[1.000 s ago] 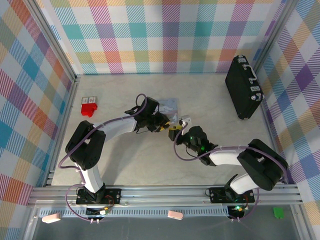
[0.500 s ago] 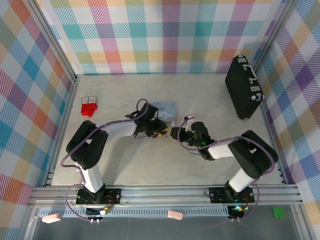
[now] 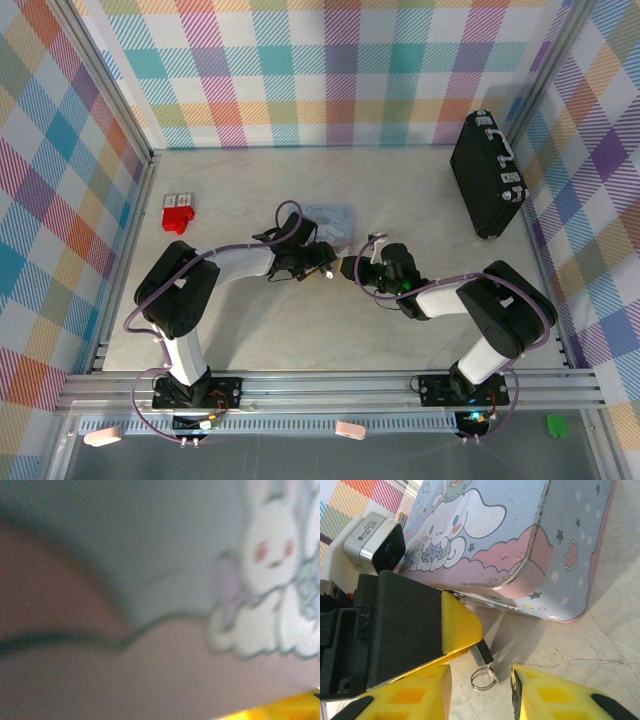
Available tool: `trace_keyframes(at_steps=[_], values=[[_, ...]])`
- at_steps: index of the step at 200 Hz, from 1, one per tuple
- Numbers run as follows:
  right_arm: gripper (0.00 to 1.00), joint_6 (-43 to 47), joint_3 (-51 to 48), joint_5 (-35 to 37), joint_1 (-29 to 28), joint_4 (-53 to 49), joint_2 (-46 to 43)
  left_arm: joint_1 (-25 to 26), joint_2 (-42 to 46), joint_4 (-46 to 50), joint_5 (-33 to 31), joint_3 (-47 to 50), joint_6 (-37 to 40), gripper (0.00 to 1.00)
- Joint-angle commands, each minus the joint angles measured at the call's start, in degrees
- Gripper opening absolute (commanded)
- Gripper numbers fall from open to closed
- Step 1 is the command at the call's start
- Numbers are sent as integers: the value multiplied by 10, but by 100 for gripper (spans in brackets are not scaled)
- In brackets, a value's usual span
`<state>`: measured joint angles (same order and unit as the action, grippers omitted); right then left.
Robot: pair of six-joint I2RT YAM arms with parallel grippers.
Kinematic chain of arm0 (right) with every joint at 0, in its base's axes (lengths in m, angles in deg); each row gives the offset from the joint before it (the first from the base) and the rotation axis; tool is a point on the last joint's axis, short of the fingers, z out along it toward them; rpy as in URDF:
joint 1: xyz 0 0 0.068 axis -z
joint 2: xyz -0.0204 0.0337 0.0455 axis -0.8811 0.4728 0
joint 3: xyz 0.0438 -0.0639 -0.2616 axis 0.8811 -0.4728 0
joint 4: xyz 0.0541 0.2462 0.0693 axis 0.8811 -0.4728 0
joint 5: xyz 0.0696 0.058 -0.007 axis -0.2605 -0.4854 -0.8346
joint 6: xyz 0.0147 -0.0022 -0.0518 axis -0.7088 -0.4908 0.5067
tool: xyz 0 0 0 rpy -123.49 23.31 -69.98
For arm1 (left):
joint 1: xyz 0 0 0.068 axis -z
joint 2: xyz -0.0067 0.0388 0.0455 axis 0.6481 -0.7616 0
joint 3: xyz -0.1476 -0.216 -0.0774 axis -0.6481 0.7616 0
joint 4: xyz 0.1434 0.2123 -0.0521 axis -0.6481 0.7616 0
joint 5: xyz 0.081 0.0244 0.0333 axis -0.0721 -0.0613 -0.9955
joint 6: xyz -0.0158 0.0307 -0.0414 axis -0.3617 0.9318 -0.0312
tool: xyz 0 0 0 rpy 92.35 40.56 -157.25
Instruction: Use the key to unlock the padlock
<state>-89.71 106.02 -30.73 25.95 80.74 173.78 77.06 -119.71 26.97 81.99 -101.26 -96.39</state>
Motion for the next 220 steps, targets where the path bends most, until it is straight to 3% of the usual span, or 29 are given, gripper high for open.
trace_keyframes(at_steps=[1, 61, 118, 165, 220], values=[[36, 5, 7, -11, -1, -7, -12, 3, 50, 38, -19, 17, 27, 67], [37, 48, 40, -23, -2, -70, -18, -16, 147, 138, -105, 0, 152, 69], [39, 153, 123, -49, -3, -202, 6, -118, 87, 147, -50, -76, 239, 71], [43, 241, 184, -51, -2, -294, 45, -127, 7, 148, -26, -145, 258, 71], [44, 278, 255, -72, 41, -341, 93, -86, -53, 179, -39, -161, 205, 69]])
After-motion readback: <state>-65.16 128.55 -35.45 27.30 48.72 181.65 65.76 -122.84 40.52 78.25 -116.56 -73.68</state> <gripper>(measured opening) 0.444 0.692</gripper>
